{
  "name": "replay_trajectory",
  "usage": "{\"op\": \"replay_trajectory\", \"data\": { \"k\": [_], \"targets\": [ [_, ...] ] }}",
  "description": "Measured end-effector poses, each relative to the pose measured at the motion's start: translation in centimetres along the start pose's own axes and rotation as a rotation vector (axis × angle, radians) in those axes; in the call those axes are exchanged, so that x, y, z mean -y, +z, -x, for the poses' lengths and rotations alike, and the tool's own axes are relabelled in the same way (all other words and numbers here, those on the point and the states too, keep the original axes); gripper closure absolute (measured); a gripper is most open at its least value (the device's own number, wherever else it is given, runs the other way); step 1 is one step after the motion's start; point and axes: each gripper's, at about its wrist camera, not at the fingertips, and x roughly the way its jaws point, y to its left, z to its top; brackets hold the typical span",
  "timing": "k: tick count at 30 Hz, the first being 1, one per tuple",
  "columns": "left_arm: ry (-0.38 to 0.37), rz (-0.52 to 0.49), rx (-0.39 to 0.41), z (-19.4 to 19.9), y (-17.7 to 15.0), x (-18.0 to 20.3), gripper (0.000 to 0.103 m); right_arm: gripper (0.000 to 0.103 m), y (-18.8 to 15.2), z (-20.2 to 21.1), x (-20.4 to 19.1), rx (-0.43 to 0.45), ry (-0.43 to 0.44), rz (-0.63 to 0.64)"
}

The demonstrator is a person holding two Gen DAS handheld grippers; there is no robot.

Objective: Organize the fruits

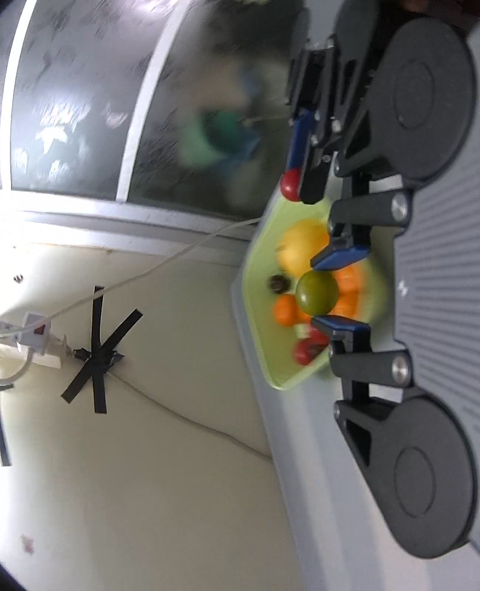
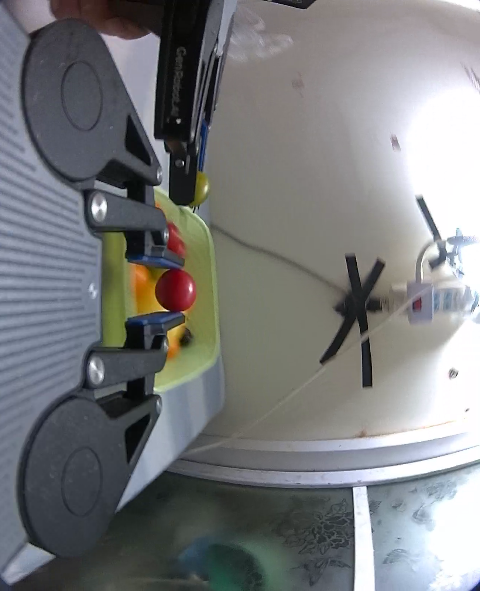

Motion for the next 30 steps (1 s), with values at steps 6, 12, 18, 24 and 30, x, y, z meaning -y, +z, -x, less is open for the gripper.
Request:
{"op": "replay_trajectory", "data": {
  "k": [6,12,18,24,30],
  "targets": [
    [0.031,0.012,-0.041,-7.0,2.9,-1.3,0.074,0.074,1.0,-5.6,2.2,-0.043,-0.043,-0.043],
    [0.058,0.001,-0.083,-10.3,2.6,-1.6,0.058,0.057,0.0,-6.2,3.9,-0.038,-0.041,-0.110],
    [0.053,0.066,-0.037,-7.7,2.3,-1.9,0.055,0.053,-0.1,-3.8,5.9,0.058,-0.054,-0.233],
    [0.118,0.080,0.043,0.0,0.2,-1.4,0.047,0.051,-0.4,-1.3,6.1,0.076,-0.063,-0.335],
    [0.218,0.063,-0.018,4.6,-4.3,0.1,0.047,0.051,-3.7,3.4,2.7,0.001,-0.009,-0.365]
  ]
}}
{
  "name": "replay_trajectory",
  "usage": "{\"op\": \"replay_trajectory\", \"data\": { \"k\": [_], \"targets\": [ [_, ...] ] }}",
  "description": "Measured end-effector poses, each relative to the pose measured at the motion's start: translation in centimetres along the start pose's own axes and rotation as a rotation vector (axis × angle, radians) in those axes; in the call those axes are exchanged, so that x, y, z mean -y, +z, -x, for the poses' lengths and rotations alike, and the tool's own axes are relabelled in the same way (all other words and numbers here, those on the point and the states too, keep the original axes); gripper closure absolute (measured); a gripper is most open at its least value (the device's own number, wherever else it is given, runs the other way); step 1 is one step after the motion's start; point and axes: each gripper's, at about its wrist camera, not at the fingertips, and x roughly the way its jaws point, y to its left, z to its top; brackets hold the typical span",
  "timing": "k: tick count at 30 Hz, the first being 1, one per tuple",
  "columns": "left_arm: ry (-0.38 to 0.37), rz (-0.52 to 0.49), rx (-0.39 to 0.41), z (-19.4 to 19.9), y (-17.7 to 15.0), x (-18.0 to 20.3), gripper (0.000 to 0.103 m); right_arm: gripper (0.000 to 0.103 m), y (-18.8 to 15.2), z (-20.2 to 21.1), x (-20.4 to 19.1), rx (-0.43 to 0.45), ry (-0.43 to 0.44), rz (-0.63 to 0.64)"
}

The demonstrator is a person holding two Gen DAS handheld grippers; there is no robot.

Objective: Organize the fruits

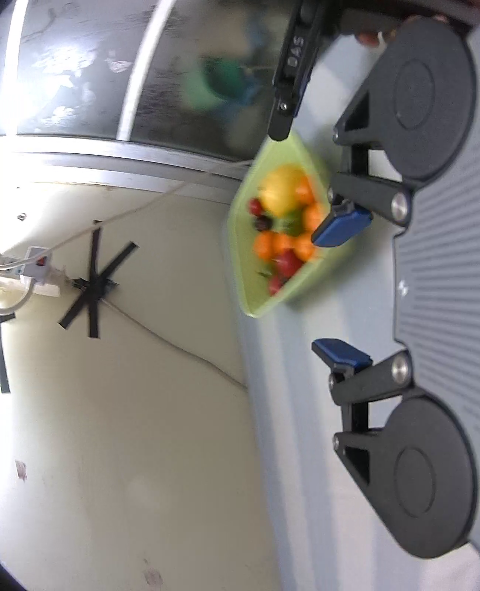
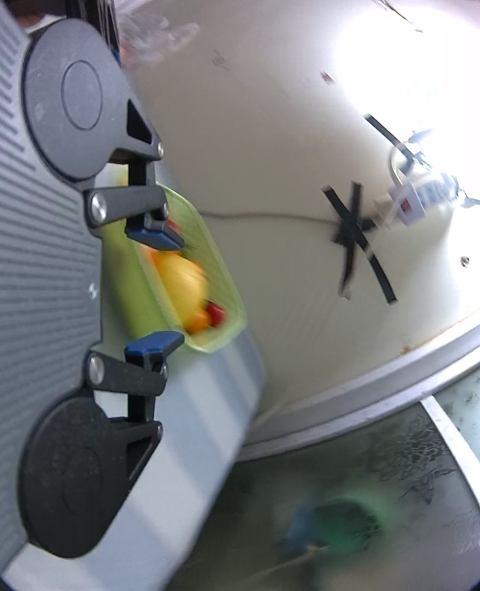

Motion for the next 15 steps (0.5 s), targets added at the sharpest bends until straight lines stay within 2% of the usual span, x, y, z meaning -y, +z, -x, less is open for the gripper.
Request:
{"op": "replay_trajectory", "data": {
  "k": [3,6,8,10,15],
  "targets": [
    [0.004,0.014,-0.022,1.8,-2.1,0.4,0.044,0.051,-2.5,2.7,-1.1,-0.050,0.007,0.002],
    [0.012,0.021,-0.018,3.7,-3.7,0.6,0.034,0.051,-4.5,4.5,-2.1,-0.116,0.006,0.009],
    [0.016,0.024,-0.010,4.9,-4.6,0.9,0.009,0.050,-5.8,5.8,-2.6,-0.150,0.006,0.015],
    [0.031,0.023,0.006,6.2,-5.5,1.1,0.000,0.050,-6.7,6.8,-3.0,-0.178,0.014,0.011],
    [0.073,0.030,0.008,8.3,-6.4,1.7,0.000,0.049,-7.8,8.3,-4.1,-0.232,0.052,-0.004]
  ]
}}
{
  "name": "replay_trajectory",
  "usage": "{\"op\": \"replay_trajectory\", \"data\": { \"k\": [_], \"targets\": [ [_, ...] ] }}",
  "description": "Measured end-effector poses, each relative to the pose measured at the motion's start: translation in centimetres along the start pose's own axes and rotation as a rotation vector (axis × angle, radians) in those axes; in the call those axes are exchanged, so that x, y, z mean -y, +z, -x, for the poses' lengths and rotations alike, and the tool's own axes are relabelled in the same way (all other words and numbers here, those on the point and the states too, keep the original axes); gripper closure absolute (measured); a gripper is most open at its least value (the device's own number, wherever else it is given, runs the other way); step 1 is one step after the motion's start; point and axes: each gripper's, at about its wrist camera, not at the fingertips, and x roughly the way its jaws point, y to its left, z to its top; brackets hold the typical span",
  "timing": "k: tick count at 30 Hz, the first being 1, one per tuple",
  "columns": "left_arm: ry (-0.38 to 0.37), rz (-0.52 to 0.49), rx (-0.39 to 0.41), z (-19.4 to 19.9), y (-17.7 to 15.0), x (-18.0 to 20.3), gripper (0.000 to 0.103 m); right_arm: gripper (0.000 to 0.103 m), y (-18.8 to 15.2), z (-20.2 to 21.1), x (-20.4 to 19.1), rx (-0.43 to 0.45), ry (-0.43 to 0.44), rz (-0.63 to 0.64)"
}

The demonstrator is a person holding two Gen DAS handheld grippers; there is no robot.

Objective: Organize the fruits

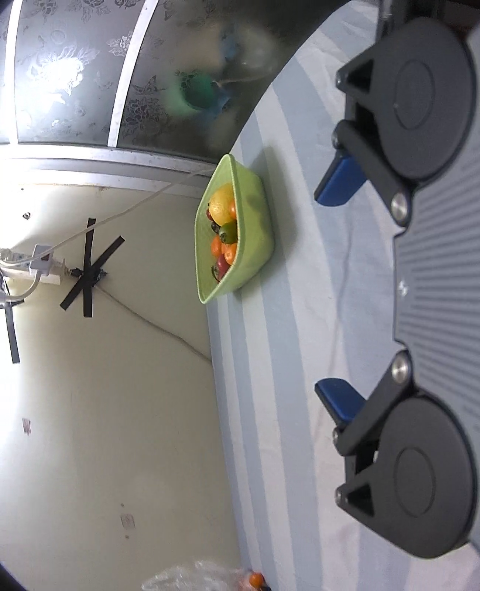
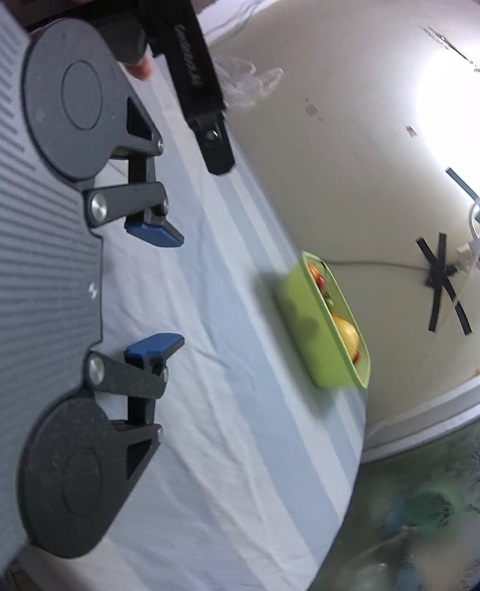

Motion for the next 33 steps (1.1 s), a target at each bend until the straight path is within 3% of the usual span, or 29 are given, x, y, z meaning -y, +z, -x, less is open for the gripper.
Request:
{"op": "replay_trajectory", "data": {
  "k": [5,10,15,17,23,33],
  "targets": [
    [0.044,-0.012,0.006,2.0,-0.2,0.3,0.000,0.037,-0.7,1.5,-1.2,0.004,0.029,0.004],
    [0.145,-0.061,0.019,3.3,-0.7,1.3,0.000,0.035,-1.0,3.3,-1.6,0.036,0.042,0.012],
    [0.175,-0.085,0.034,4.9,-1.9,2.8,0.000,0.033,-1.4,5.5,-1.4,0.068,0.031,-0.004],
    [0.196,-0.106,0.027,5.3,-2.3,3.7,0.000,0.025,-1.6,6.5,-1.3,0.089,0.024,-0.009],
    [0.171,-0.120,0.030,7.4,-3.2,5.0,0.000,0.021,-2.1,8.1,-1.1,0.133,0.001,-0.014],
    [0.141,-0.084,0.001,7.5,-3.1,4.7,0.000,0.020,-1.9,7.6,-0.8,0.112,0.001,-0.029]
  ]
}}
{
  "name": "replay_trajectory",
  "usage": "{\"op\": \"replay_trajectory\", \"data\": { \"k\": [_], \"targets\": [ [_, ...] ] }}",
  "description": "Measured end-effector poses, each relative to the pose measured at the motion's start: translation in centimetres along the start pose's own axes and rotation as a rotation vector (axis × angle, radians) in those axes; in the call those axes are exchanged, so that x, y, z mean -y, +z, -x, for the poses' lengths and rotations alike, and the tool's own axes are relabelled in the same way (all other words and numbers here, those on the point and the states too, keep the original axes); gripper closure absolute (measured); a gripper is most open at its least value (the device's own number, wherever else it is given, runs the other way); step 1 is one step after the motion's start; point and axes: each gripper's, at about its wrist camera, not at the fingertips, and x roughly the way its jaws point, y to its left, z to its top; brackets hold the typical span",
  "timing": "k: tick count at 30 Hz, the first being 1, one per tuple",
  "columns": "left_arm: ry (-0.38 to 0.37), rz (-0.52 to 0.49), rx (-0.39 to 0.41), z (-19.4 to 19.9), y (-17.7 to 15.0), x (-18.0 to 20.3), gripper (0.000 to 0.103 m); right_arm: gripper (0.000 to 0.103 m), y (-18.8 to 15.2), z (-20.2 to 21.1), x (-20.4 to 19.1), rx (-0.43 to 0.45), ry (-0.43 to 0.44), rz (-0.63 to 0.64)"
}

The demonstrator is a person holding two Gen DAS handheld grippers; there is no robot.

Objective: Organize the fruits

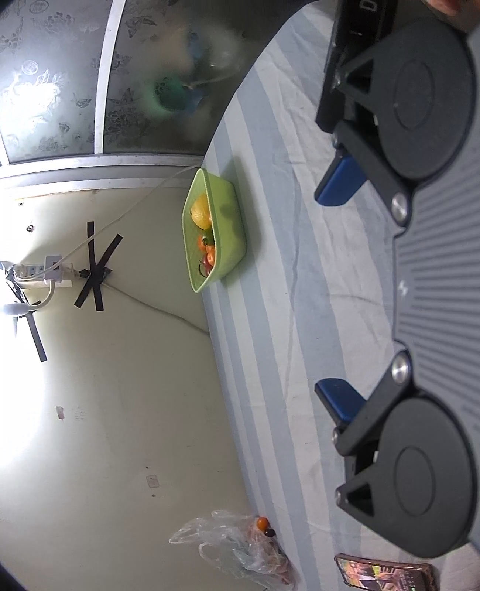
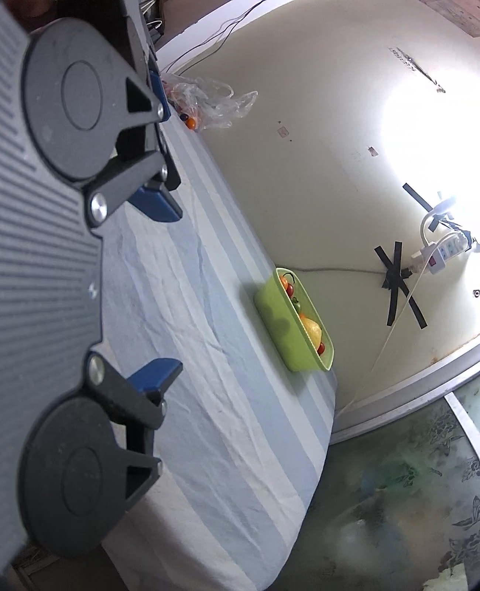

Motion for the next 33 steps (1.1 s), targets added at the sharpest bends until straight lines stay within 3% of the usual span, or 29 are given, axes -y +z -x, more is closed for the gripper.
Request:
{"op": "replay_trajectory", "data": {
  "k": [9,19,33],
  "targets": [
    [0.031,-0.008,-0.036,-0.4,-1.0,0.8,0.000,0.019,-0.6,0.0,0.1,-0.005,-0.011,-0.004],
    [0.025,0.053,-0.102,-1.5,-1.3,-0.4,0.000,0.018,-0.8,-0.3,0.2,-0.024,-0.016,-0.018],
    [0.074,0.025,-0.091,-1.4,-1.8,-0.1,0.000,0.018,-0.8,-0.6,0.1,-0.033,-0.017,-0.016]
  ]
}}
